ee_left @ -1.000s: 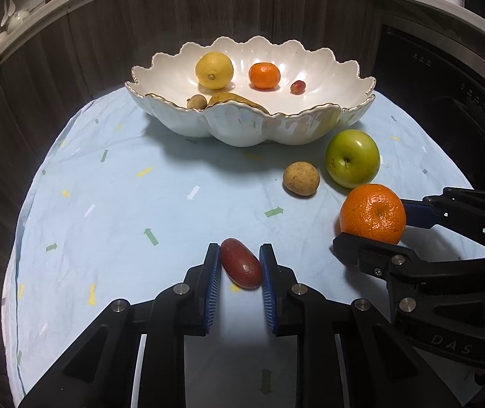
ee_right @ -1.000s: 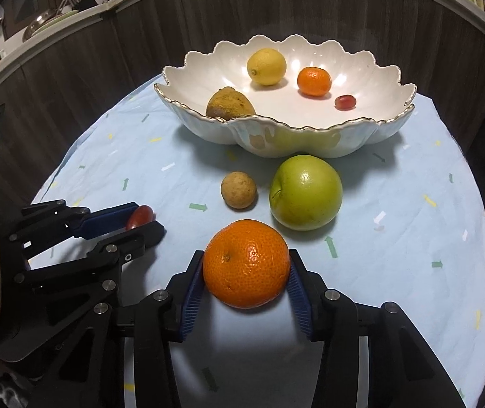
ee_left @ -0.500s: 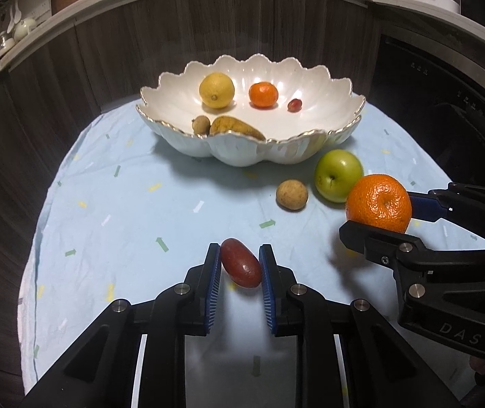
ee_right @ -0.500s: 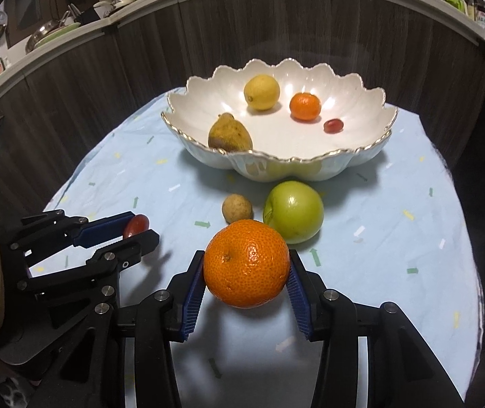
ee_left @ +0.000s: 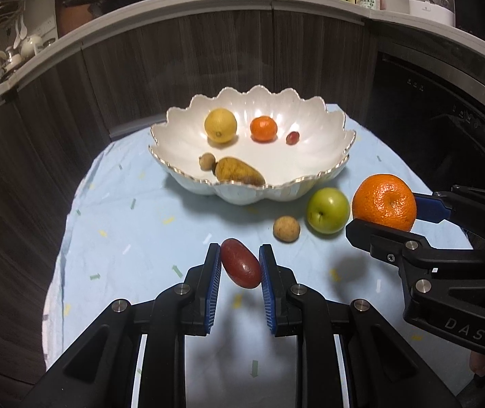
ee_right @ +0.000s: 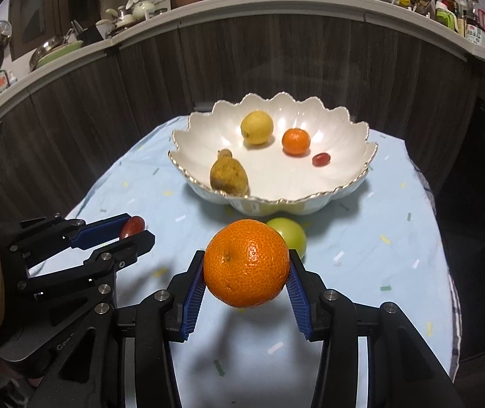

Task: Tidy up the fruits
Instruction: 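Lift the red date and orange and carry them over the white bowl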

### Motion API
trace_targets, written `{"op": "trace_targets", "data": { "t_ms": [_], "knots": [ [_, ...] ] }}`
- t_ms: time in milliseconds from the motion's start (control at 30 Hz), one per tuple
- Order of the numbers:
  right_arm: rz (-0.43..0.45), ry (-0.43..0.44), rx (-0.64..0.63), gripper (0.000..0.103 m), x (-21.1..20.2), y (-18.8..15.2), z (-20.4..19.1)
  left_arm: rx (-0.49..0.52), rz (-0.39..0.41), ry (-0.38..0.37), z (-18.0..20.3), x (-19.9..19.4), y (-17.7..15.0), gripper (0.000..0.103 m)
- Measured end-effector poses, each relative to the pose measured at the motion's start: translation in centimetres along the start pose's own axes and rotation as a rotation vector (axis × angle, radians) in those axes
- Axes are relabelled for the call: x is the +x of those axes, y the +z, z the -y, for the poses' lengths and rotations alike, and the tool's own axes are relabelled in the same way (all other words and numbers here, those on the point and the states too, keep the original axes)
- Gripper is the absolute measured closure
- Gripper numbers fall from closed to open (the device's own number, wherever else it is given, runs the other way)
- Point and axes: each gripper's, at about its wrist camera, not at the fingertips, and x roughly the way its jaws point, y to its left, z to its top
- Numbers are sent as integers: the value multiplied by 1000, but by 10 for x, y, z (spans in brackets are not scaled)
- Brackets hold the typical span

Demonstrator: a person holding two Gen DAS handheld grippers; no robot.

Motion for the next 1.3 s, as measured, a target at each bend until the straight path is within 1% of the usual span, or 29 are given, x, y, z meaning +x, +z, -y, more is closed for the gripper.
{"op": "trace_targets", "data": {
  "t_ms": [400, 800, 1067, 1300],
  "knots": [
    [42, -23, 20, 57, -19, 19, 12, 4, 44, 10, 4, -11, 28, 80],
    [85, -65, 31, 57, -28, 44, 27, 9, 73, 12, 2, -12, 58, 80],
    [99, -86, 34, 57, -25, 61, 37, 3, 87, 17, -2, -5, 77, 80],
    [91, -93, 45, 57, -11, 71, 45, 3, 84, 22, -8, 9, 89, 80]
  ]
}}
